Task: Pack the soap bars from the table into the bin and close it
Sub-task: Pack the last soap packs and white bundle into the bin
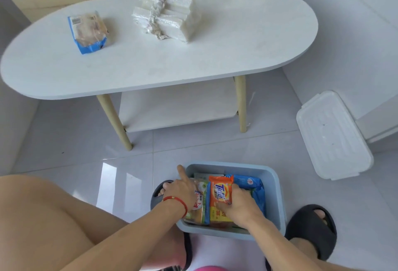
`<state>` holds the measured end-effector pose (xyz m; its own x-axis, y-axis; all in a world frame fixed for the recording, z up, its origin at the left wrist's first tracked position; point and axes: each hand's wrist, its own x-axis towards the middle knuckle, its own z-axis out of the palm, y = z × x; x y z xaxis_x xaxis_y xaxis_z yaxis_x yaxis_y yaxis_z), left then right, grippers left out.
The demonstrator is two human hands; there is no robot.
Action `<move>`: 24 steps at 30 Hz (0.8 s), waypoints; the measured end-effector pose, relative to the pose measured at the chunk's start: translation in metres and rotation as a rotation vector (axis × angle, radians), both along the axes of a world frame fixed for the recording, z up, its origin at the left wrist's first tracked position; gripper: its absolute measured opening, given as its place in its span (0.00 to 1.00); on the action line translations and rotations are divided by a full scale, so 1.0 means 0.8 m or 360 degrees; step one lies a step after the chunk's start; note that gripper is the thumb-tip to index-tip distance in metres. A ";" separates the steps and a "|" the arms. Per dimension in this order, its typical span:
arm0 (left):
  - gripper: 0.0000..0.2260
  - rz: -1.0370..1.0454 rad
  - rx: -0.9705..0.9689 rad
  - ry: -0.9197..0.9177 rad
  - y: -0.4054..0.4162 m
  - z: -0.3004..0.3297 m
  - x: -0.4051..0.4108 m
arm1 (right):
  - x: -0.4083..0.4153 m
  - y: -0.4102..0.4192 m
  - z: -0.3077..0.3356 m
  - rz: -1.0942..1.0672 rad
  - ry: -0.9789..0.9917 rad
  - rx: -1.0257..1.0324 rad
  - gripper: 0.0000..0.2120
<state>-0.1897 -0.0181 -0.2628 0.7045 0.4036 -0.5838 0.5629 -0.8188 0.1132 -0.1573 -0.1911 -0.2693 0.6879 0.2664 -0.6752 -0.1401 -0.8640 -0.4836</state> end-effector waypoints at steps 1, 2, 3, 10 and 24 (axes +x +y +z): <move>0.37 0.0015 -0.0030 0.0043 0.001 0.006 0.002 | 0.006 -0.001 0.006 0.0013 0.0072 0.0017 0.22; 0.34 0.0010 -0.0023 0.0088 0.003 0.015 0.006 | 0.012 -0.002 0.015 0.0055 0.0102 -0.0015 0.19; 0.30 -0.0026 0.0037 0.0114 0.008 0.029 0.012 | 0.018 0.002 0.026 0.0128 0.0074 -0.0091 0.15; 0.16 -0.0122 0.0464 -0.0612 0.085 0.203 0.084 | 0.065 0.082 0.163 0.0269 -0.0793 0.0475 0.15; 0.24 0.0229 0.0555 -0.1123 0.292 0.263 0.192 | 0.186 0.281 0.264 0.0629 -0.1425 0.0501 0.18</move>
